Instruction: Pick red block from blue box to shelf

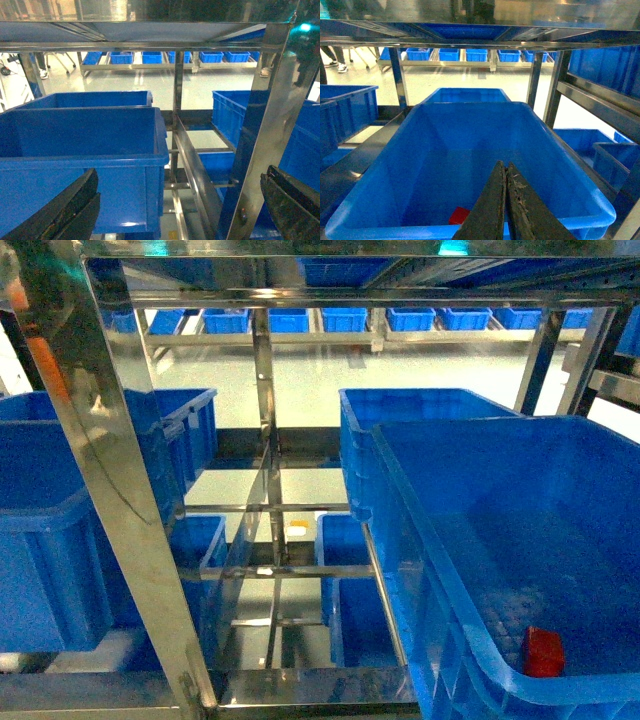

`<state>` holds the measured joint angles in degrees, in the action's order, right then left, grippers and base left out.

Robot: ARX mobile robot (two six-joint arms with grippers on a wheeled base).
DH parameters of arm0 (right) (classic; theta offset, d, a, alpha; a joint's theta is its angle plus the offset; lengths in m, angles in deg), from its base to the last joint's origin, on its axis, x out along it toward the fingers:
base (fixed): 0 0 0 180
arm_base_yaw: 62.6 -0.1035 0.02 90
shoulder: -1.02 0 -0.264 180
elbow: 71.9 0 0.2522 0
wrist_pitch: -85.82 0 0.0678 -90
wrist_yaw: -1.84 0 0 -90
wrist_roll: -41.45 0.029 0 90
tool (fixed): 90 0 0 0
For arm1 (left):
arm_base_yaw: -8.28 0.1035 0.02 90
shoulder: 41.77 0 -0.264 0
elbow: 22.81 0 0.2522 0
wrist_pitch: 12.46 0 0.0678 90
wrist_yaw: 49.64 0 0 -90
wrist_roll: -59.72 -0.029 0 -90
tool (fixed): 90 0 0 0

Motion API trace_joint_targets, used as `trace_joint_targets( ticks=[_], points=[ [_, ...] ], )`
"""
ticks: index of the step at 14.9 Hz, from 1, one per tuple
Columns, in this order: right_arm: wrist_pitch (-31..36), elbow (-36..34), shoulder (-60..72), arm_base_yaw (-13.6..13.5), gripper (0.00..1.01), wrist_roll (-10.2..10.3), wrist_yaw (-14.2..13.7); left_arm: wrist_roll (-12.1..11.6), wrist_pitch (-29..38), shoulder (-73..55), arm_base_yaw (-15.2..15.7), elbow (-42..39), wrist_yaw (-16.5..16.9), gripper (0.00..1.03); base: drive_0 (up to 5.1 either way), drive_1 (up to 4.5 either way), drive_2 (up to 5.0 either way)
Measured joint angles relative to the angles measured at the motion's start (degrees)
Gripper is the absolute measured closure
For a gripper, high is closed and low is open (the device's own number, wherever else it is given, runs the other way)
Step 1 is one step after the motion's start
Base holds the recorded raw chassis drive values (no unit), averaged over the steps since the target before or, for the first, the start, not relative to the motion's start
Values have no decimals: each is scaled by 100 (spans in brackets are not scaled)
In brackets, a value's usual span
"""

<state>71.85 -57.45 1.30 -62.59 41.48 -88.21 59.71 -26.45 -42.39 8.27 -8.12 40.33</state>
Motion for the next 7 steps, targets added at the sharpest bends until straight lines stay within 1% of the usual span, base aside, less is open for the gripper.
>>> trace_joint_targets(
  ticks=[1, 2, 7],
  points=[
    [-2, 0, 0, 0, 100, 0, 0, 0, 0, 0, 0, 0, 0, 5, 0, 0, 0],
    [-2, 0, 0, 0, 93, -2, 0, 0, 0, 0, 0, 0, 0, 5, 0, 0, 0],
    [-2, 0, 0, 0, 29, -2, 0, 0, 0, 0, 0, 0, 0, 5, 0, 0, 0]
  ],
)
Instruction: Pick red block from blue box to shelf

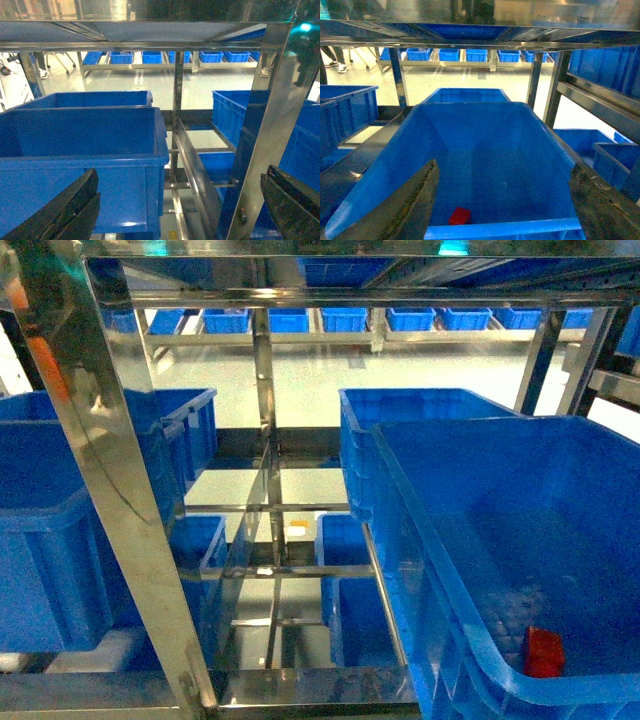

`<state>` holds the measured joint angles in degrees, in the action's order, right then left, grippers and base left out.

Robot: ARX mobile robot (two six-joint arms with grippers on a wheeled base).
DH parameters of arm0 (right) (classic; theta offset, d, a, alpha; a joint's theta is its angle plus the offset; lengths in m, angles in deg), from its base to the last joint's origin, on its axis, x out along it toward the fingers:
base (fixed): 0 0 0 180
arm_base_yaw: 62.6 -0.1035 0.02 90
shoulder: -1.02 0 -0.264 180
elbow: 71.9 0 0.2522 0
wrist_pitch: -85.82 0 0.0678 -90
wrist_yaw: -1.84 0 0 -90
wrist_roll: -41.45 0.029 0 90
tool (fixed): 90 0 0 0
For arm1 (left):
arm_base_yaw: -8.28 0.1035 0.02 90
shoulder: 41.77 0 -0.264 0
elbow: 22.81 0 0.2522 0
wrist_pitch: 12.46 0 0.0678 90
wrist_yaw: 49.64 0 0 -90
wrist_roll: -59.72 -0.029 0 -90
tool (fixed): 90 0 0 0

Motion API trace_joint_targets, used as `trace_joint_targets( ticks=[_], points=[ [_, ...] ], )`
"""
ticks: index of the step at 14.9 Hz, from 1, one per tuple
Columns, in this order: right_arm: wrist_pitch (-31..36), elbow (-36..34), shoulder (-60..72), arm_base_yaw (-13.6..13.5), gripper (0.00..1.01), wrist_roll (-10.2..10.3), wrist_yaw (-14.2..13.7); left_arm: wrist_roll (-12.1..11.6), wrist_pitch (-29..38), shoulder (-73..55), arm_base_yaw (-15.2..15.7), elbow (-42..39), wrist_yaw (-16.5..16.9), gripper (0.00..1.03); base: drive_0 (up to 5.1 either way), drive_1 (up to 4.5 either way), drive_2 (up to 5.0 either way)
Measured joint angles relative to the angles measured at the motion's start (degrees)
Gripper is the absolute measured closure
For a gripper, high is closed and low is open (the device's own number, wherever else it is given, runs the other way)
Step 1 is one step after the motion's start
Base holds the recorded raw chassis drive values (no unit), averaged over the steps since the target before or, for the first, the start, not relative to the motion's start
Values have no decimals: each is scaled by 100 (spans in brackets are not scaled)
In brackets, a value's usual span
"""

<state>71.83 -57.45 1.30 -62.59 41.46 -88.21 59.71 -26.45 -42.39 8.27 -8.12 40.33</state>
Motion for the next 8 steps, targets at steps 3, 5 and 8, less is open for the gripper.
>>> trace_joint_targets(
  ticks=[3, 5, 8],
  points=[
    [0, 0, 0, 0, 2, 2, 2, 0, 0, 0, 0, 0, 0, 5, 0, 0, 0],
    [0, 0, 0, 0, 3, 2, 0, 0, 0, 0, 0, 0, 0, 5, 0, 0, 0],
    [0, 0, 0, 0, 3, 2, 0, 0, 0, 0, 0, 0, 0, 5, 0, 0, 0]
  ],
)
